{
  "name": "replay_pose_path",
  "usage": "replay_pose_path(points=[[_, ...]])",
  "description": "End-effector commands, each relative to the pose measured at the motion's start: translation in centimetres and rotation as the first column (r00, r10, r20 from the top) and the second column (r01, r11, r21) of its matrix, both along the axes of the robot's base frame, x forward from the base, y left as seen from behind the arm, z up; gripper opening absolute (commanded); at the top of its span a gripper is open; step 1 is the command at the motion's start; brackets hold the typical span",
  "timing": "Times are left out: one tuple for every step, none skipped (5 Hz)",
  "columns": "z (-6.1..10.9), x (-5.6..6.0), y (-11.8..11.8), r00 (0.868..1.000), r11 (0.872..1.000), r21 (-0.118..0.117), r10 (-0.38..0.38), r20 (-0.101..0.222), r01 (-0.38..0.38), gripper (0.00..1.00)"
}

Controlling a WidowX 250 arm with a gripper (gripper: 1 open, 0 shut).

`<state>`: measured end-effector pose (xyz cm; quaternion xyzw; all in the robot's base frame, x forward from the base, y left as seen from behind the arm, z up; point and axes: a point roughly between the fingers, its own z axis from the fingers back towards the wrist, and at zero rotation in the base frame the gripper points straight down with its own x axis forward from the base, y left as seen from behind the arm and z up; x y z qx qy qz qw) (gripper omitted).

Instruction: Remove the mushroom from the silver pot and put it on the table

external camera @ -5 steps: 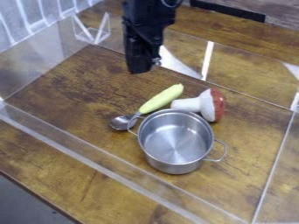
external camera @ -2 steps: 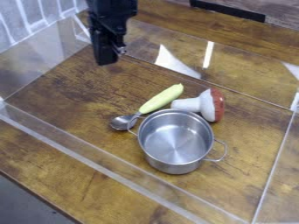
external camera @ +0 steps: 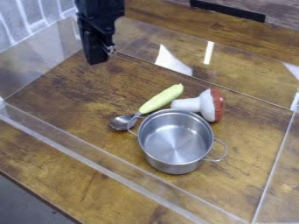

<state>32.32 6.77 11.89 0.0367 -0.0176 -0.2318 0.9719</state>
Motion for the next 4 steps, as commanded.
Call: replay_pose_path(points=[[1.3,1.2,1.6,0.998,1.000,0.009,-0.016,0.069,0.015,0.00],[0.9,1.7,2.1,0.997,0.999,0.004,-0.044,0.067,0.044,0.00],[0.5,2.1,2.5,0.996,0.998,-0.002,-0.070,0.064,0.070,0.00],[0.3,2.4,2.9,0.995,0.997,-0.005,-0.080,0.063,0.080,0.00]])
